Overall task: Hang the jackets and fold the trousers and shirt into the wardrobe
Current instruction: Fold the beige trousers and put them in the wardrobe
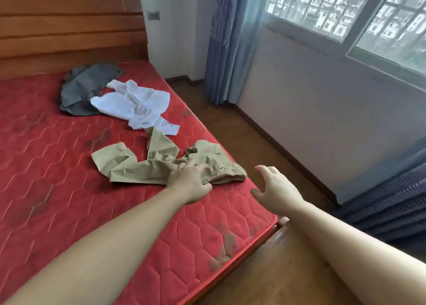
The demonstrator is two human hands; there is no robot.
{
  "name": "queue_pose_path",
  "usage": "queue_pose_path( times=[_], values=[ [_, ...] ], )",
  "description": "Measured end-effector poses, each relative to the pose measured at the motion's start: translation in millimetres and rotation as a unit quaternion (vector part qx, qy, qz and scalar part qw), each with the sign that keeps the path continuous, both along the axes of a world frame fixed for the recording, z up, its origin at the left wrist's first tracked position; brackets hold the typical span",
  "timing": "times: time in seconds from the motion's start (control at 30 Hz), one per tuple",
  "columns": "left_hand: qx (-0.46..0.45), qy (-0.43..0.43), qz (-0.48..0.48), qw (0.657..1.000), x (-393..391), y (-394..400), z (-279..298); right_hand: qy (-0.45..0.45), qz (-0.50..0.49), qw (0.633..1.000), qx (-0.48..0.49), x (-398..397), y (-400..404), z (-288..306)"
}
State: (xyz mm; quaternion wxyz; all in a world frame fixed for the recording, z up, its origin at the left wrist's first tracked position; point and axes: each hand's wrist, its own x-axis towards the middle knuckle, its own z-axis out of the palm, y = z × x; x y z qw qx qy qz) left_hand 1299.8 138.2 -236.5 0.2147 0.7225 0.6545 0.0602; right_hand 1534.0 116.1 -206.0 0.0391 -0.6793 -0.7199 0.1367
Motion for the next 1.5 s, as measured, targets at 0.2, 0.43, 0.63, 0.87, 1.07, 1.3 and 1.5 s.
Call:
queue_pose_path(
  times=[0.2,0.43,0.63,0.87,1.07,1.3,1.5],
  values=[
    [-0.05,0.015,0.076,0.996,14.6,70.2,-45.6,0.011,0.046,0.998,-0.049,18.5,95.6,-51.7],
    [-0.089,0.009,0.181,0.979,48.4,120.1,-118.2,0.053,0.046,0.984,-0.162,45.5,213.0,-156.5],
    [-0.12,-0.006,0.226,0.967,80.6,157.5,-189.8,0.039,0.037,0.97,-0.236,67.0,267.6,-252.2],
    [-0.139,-0.051,0.261,0.954,99.2,167.7,-261.5,0.032,-0.033,0.967,-0.252,69.0,315.9,-331.9],
    [-0.175,-0.087,0.293,0.936,91.6,135.4,-293.1,0.039,-0.108,0.948,-0.297,58.0,327.0,-375.0],
    [-0.176,-0.177,0.374,0.893,74.2,116.7,-284.0,0.041,0.123,0.972,-0.197,8.9,281.7,-345.8],
    [-0.175,-0.44,0.513,0.717,67.0,123.2,-239.1,0.037,0.458,0.888,-0.035,-25.6,196.9,-274.0]
  ],
)
